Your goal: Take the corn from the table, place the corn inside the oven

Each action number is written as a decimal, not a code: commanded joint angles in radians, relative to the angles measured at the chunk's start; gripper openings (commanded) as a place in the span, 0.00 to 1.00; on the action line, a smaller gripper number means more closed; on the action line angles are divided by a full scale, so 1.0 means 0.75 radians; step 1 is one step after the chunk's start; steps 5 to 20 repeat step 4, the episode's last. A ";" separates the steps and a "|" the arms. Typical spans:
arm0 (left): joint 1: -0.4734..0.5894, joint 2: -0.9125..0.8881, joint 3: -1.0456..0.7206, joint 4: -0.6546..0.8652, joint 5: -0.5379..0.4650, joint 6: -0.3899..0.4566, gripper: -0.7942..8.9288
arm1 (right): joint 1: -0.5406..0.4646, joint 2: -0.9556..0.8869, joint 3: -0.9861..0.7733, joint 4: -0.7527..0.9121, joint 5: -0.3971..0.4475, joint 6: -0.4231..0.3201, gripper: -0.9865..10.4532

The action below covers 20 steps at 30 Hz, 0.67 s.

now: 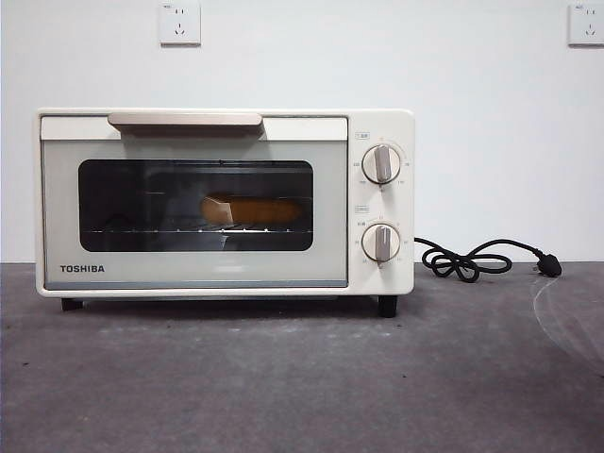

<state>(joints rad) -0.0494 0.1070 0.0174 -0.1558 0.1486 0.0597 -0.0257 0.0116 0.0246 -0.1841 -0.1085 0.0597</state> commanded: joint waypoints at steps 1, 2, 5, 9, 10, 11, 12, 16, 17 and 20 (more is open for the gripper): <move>0.004 0.000 -0.008 0.010 0.001 0.012 0.08 | 0.001 -0.004 -0.012 0.006 0.003 -0.001 0.09; 0.004 0.000 -0.008 0.010 0.001 0.012 0.08 | 0.001 -0.004 -0.012 0.006 0.003 -0.001 0.09; 0.004 0.000 -0.008 0.010 0.001 0.012 0.08 | 0.001 -0.004 -0.012 0.006 0.003 -0.001 0.09; 0.004 0.000 -0.008 0.010 0.001 0.012 0.08 | 0.001 -0.004 -0.012 0.006 0.003 -0.001 0.09; 0.004 0.000 -0.008 0.010 0.001 0.012 0.08 | 0.001 -0.004 -0.012 0.006 0.003 -0.001 0.09; 0.004 0.000 -0.008 0.010 0.001 0.012 0.08 | 0.001 -0.004 -0.012 0.006 0.003 -0.001 0.09; 0.004 0.000 -0.008 0.010 0.001 0.012 0.08 | 0.001 -0.004 -0.012 0.006 0.003 -0.001 0.09; 0.004 0.000 -0.008 0.010 0.001 0.012 0.08 | 0.001 -0.004 -0.012 0.006 0.003 -0.001 0.09; 0.004 0.000 -0.008 0.010 0.001 0.012 0.08 | 0.001 -0.004 -0.012 0.006 0.003 -0.001 0.09; 0.004 0.000 -0.008 0.010 0.001 0.012 0.08 | 0.001 -0.004 -0.012 0.006 0.003 -0.001 0.09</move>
